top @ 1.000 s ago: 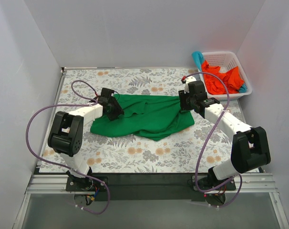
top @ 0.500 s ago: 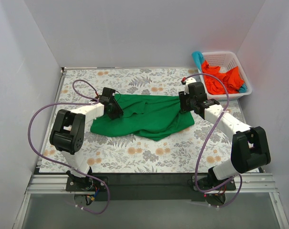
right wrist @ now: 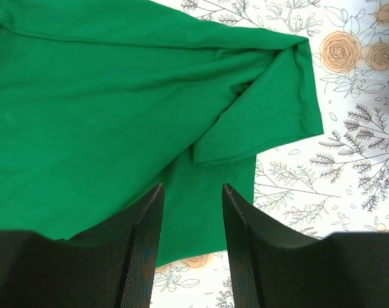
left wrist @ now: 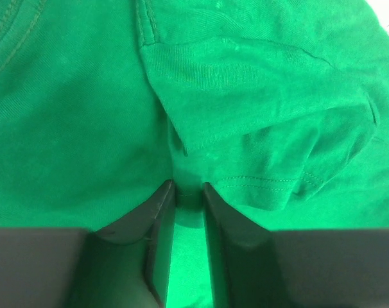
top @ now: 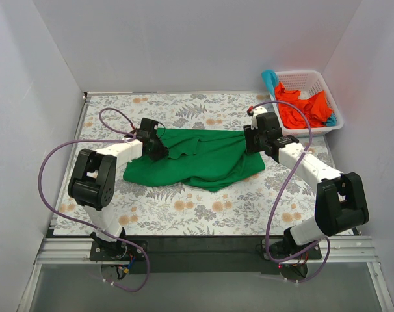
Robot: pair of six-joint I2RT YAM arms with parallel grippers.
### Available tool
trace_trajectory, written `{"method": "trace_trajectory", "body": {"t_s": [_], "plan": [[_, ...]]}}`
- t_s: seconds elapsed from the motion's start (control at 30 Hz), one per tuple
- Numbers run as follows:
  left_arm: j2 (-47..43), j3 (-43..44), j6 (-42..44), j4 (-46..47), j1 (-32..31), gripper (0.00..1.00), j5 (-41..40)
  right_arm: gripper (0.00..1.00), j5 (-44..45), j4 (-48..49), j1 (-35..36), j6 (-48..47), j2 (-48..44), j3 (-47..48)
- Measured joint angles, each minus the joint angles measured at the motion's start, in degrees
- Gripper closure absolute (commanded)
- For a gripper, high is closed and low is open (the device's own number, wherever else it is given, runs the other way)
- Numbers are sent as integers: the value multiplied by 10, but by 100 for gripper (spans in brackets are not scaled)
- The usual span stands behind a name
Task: Fold and stack the t-shirts
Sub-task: Flatten the tshirt out
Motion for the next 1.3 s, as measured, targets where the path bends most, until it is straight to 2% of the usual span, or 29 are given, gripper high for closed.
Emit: {"method": "trace_trajectory", "body": {"t_s": [0.13, 0.17, 0.37, 0.53, 0.6, 0.83, 1.3], "plan": [[0, -1, -8, 0, -2, 99, -3, 52, 4, 3, 0, 0, 0, -8], [0, -2, -9, 0, -2, 100, -5, 52, 5, 3, -1, 0, 0, -11], [-12, -5, -5, -5, -2, 100, -31, 52, 15, 11, -31, 7, 0, -23], [-83, 6, 30, -38, 5, 100, -84, 53, -13, 36, -101, 39, 17, -26], [-111, 15, 47, -46, 27, 100, -96, 53, -23, 48, -123, 41, 46, -19], [-167, 12, 90, -60, 82, 100, -102, 51, -57, 59, -127, -46, 171, 68], [-157, -17, 125, -32, 94, 100, -101, 45, -131, 56, -127, -233, 305, 205]]}}
